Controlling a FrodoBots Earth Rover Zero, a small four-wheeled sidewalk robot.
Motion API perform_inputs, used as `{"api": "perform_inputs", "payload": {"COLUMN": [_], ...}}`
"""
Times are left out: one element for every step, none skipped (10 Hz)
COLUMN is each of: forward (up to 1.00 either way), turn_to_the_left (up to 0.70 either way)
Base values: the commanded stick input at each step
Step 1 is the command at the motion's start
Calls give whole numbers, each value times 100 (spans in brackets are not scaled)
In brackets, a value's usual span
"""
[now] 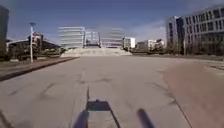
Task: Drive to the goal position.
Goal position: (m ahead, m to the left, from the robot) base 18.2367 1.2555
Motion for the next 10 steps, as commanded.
{"api": "perform_inputs", "payload": {"forward": [70, 70, 70, 70, 70, 70, 70, 70, 70, 70], "turn_to_the_left": [14, 14, 14, 14, 0, 0, 0, 0, 0, 0]}}
